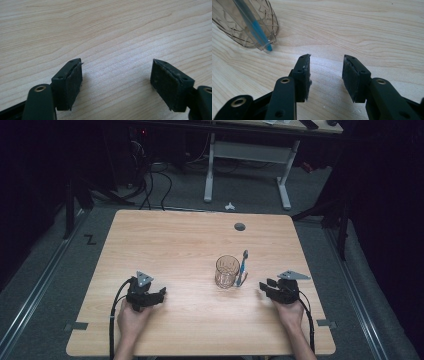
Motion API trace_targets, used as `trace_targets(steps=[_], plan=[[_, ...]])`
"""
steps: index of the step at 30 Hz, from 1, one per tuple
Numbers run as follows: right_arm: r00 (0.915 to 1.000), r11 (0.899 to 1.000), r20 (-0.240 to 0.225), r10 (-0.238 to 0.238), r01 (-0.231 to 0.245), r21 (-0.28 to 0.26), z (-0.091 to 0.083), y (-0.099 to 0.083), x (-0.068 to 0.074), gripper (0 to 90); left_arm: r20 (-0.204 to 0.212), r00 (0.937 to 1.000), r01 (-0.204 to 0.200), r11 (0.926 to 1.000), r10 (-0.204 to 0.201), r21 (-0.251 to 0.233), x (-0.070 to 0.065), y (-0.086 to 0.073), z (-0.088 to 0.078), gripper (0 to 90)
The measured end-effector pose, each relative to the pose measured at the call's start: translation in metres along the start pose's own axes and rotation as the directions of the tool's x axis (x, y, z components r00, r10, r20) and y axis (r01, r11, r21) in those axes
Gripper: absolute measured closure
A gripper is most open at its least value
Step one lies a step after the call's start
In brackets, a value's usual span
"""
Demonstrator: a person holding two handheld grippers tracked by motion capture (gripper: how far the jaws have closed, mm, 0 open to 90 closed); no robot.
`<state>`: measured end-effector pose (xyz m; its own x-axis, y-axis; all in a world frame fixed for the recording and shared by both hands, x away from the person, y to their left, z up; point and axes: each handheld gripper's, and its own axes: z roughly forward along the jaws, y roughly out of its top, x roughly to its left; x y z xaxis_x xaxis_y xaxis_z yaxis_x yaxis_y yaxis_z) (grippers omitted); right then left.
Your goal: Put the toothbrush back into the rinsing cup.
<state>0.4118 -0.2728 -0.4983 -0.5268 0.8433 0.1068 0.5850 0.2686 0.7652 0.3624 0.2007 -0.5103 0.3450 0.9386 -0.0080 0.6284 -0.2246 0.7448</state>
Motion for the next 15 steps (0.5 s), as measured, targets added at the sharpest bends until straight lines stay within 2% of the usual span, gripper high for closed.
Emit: trace_targets(steps=[3, 15], plan=[[1.0000, 1.000, 0.006, -0.004, 0.004, 0.004, 0.0014, -0.0004, 0.0003, 57.6, 0.000, 1.0000, 0.000, 1.0000, 0.000, 0.000, 0.0000, 0.0000, 0.0000, 26.1], [0.9967, 0.999, 0.076, -0.030, 0.029, 0.016, 0.0059, -0.0011, 0.0008, 55.2, 0.000, 1.0000, 0.000, 1.0000, 0.000, 0.000, 0.0000, 0.0000, 0.0000, 26.1]])
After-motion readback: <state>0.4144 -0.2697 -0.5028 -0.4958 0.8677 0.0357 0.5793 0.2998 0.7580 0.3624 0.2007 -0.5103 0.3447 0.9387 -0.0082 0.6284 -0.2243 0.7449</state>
